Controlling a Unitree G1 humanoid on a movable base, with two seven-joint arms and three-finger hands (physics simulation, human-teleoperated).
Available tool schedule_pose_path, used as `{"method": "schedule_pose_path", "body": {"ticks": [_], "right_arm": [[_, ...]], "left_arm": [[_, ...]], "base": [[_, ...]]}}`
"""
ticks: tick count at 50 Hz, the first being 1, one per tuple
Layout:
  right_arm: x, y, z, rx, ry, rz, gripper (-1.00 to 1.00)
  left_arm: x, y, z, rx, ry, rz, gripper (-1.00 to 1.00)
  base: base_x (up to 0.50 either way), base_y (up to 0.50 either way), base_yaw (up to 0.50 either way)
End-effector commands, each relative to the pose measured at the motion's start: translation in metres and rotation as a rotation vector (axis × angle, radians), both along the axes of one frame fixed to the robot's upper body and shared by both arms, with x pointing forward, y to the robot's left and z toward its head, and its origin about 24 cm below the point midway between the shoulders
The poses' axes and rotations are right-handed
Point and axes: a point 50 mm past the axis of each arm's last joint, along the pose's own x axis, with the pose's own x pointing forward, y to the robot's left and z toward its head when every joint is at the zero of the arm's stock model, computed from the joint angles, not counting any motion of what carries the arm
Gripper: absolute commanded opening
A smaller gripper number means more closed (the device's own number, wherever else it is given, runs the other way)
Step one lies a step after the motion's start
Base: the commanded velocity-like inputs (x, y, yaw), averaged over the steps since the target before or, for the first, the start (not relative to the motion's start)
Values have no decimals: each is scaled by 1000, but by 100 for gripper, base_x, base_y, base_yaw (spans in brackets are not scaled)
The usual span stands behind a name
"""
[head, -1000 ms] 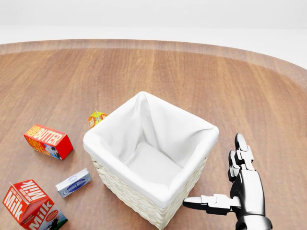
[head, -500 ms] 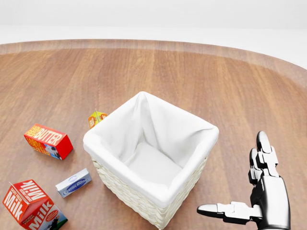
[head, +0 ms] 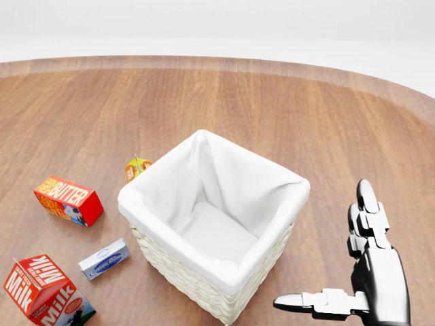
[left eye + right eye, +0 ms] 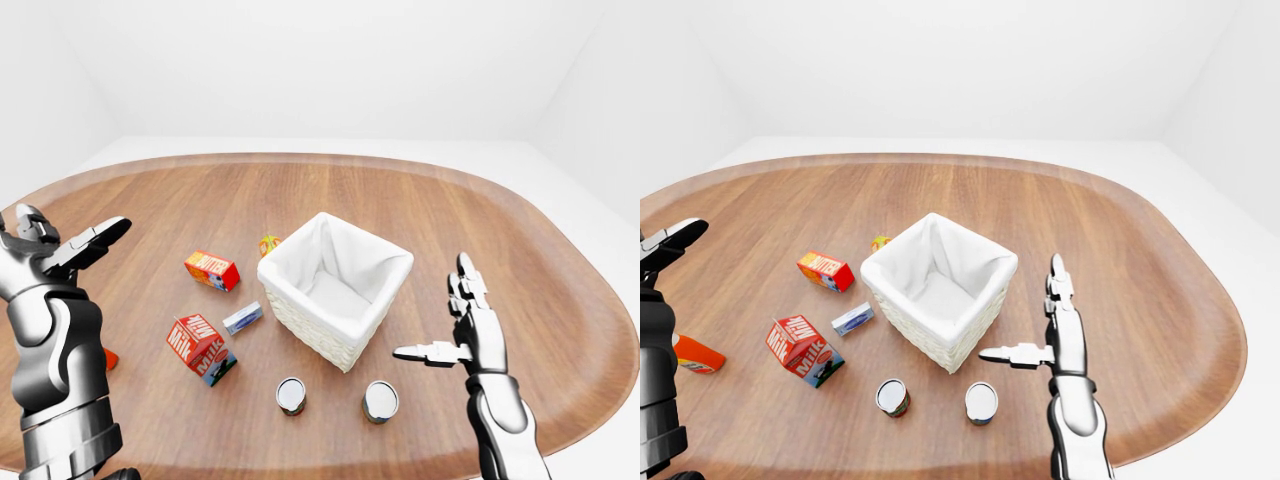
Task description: Pick up the alphabet soup, and put it in the basket.
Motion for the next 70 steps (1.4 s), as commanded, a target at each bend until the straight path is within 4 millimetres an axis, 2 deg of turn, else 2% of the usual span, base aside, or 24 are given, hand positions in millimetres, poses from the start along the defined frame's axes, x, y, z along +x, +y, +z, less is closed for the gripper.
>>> {"method": "schedule_pose_path", "body": {"ticks": [1, 13, 20, 26, 41, 50, 55, 70], "right_arm": [[1, 2, 0, 2, -2, 11, 100], [0, 2, 1, -15, -3, 7, 100], [0, -2, -4, -118, 23, -108, 100], [-8, -2, 11, -221, -34, -183, 100], [-9, -1, 17, -292, -60, -217, 100], [-19, -3, 31, -404, -106, -286, 100], [-20, 2, 37, -532, -134, -321, 100], [-20, 14, 48, -693, -210, -367, 100]], "left_arm": [[0, 0, 0, 1, -1, 1, 100], [-2, 0, 3, 2, -16, 3, 100], [-2, 0, 3, -1, -18, 1, 100], [-3, 0, 5, 0, -23, 3, 100], [-1, 1, 3, -1, -14, 4, 100], [0, 1, 2, -3, -10, 1, 100], [-2, 1, 4, 0, -16, 4, 100], [-2, 0, 4, 0, -18, 3, 100]], "base": [[0, 0, 0], [0, 0, 0], [0, 0, 0], [0, 0, 0], [0, 0, 0], [0, 0, 0], [0, 0, 0], [0, 0, 0]]}}
